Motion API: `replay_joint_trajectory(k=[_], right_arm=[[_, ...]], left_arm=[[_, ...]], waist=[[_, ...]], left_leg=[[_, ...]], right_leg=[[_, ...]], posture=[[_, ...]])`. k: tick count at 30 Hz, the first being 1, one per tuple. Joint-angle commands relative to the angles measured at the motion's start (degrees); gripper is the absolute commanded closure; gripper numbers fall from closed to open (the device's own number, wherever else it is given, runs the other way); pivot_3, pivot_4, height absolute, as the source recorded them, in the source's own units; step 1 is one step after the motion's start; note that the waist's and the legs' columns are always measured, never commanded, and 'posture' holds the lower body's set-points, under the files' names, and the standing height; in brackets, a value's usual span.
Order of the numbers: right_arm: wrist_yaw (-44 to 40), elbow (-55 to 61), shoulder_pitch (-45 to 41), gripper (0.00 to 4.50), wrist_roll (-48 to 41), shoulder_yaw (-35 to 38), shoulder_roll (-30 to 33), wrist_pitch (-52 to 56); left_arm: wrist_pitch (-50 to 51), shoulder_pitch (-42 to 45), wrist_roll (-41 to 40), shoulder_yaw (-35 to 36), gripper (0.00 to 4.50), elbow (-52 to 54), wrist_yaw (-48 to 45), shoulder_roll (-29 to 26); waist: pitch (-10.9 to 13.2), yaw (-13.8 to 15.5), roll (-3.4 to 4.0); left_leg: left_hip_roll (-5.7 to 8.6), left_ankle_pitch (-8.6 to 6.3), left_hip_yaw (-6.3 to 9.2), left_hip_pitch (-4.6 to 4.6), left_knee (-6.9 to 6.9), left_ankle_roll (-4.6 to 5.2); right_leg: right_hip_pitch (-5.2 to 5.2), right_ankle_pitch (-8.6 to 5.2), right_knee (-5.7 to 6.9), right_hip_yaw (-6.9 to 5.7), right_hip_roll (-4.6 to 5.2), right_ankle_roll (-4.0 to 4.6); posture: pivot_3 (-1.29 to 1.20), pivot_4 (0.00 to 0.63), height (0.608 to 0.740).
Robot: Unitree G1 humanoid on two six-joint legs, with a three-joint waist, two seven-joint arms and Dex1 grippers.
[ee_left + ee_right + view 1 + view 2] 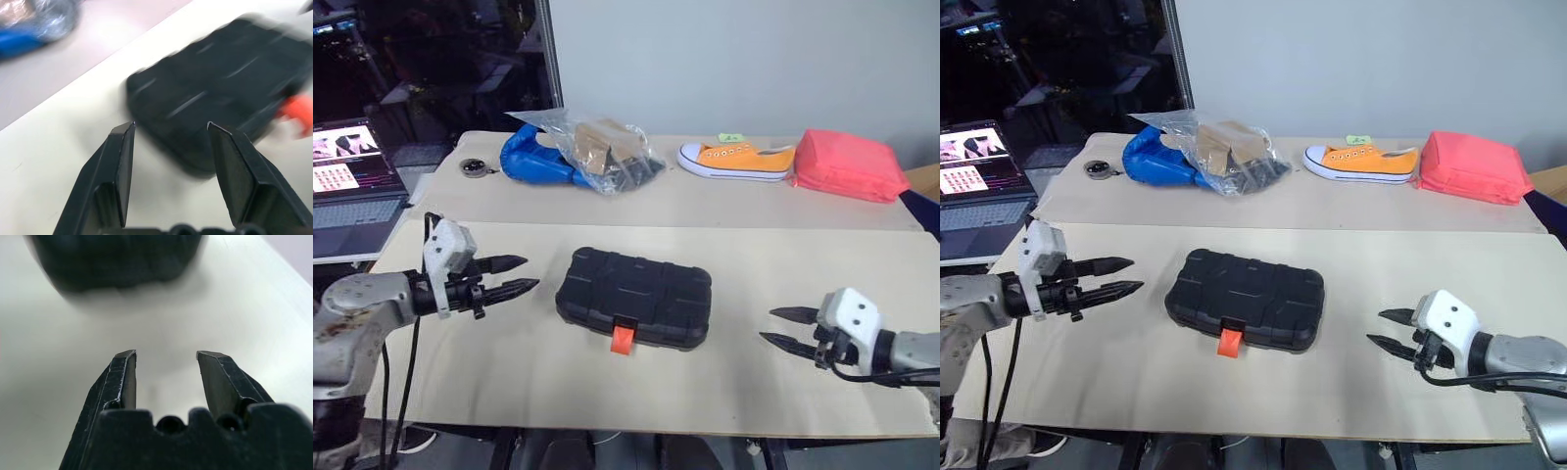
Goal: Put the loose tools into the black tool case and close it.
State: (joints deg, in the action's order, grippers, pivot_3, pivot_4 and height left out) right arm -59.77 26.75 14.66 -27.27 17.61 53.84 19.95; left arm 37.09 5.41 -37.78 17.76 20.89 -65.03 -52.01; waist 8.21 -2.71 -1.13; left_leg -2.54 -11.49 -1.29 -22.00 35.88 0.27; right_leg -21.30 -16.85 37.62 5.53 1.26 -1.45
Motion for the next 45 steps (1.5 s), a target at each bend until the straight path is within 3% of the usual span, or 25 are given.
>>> replay_joint_trajectory(k=[1,2,4,9,18,20,24,27,31,37,45], right_arm=[[-2.7,9.4,-0.4,3.55,-7.7,-3.1,2.0,6.8],[-2.6,10.7,-1.2,3.99,-7.1,-5.5,2.2,7.2],[-0.3,12.1,-4.1,4.46,-4.8,-11.6,1.4,9.1],[8.7,7.4,-14.6,4.46,5.5,-24.3,-5.1,10.9],[21.5,-8.9,-33.9,4.46,14.3,-28.9,-17.3,16.1],[25.1,-15.1,-39.1,4.46,18.6,-31.3,-20.8,15.0],[26.1,-21.7,-44.6,4.46,20.4,-32.4,-25.8,14.2],[23.2,-19.4,-44.0,3.69,16.9,-29.6,-25.6,17.3],[19.9,-6.3,-39.1,2.36,8.6,-25.3,-22.3,28.8],[27.9,3.0,-38.9,0.33,2.8,-24.2,-29.4,44.3],[39.1,1.6,-39.9,0.33,6.3,-26.5,-38.0,48.1]], left_arm=[[4.7,-4.3,-8.1,5.2,1.83,7.7,-5.2,-4.5],[4.0,-5.6,-8.2,5.9,1.83,9.0,-5.9,-5.1],[3.7,-7.6,-8.7,6.4,1.83,11.0,-7.1,-6.2],[3.6,-8.5,-9.6,5.4,1.83,14.7,-5.4,-6.0],[3.6,-6.5,-8.2,1.4,1.83,15.4,1.5,-4.3],[3.8,-4.5,-8.2,-0.1,1.83,14.5,3.4,-3.6],[2.9,1.0,-5.4,-5.4,1.83,12.5,6.6,-2.1],[2.9,6.0,-2.0,-10.1,1.83,9.5,9.2,-0.3],[0.9,11.0,4.1,-16.7,1.83,3.3,10.6,2.5],[-1.7,14.0,9.1,-21.9,1.83,-4.2,7.7,3.8],[-3.9,16.0,12.0,-24.6,1.83,-9.7,3.2,4.2]], waist=[[0.0,-0.2,-0.03],[0.0,-0.1,-0.04],[0.0,0.1,-0.08],[0.1,0.3,-0.20],[0.1,-0.1,-0.18],[0.0,-0.2,-0.17],[0.0,-0.3,-0.18],[0.0,0.1,-0.17],[0.0,0.6,-0.09],[0.0,0.0,-0.10],[0.0,0.1,-0.09]], left_leg=[[-0.07,-0.06,0.02,-0.05,-0.01,-0.08],[-0.10,-0.13,0.04,-0.07,0.00,-0.20],[-0.08,-0.17,0.05,-0.09,0.00,-0.25],[-0.08,-0.16,-0.03,-0.24,0.02,-0.25],[-0.11,-0.15,-0.29,-0.39,0.03,-0.24],[-0.15,-0.15,-0.32,-0.53,0.02,-0.24],[-0.27,-0.11,-0.36,-0.77,0.06,-0.28],[-0.29,-0.12,-0.33,-0.77,0.05,-0.28],[-0.28,-0.12,-0.27,-0.99,0.04,-0.28],[-0.30,-0.12,-0.26,-1.35,0.07,-0.27],[-0.26,0.00,-0.25,-1.27,0.13,-0.32]], right_leg=[[-0.04,-0.01,-0.06,0.01,-0.03,0.02],[-0.06,-0.01,-0.08,0.01,-0.05,0.02],[-0.10,-0.07,-0.14,0.00,-0.02,-0.01],[-0.18,-0.06,-0.47,-0.02,0.02,-0.06],[-0.56,0.16,-0.42,0.13,-0.03,0.04],[-0.80,0.40,-0.38,0.17,-0.17,0.45],[-1.01,0.56,-0.30,0.17,-0.60,0.70],[-1.10,0.53,-0.02,0.16,-0.72,0.77],[-1.28,0.49,0.01,0.12,-0.74,0.77],[-1.73,0.49,0.16,0.19,-0.80,0.77],[-1.77,0.49,0.41,0.17,-0.82,0.78]], posture=[[0.00,0.150,0.740],[0.00,0.150,0.740],[0.00,0.150,0.740],[0.00,0.150,0.740],[0.00,0.150,0.740],[0.00,0.150,0.740],[0.00,0.150,0.740],[0.00,0.150,0.740],[0.00,0.150,0.740],[0.00,0.150,0.740],[0.00,0.150,0.740]])
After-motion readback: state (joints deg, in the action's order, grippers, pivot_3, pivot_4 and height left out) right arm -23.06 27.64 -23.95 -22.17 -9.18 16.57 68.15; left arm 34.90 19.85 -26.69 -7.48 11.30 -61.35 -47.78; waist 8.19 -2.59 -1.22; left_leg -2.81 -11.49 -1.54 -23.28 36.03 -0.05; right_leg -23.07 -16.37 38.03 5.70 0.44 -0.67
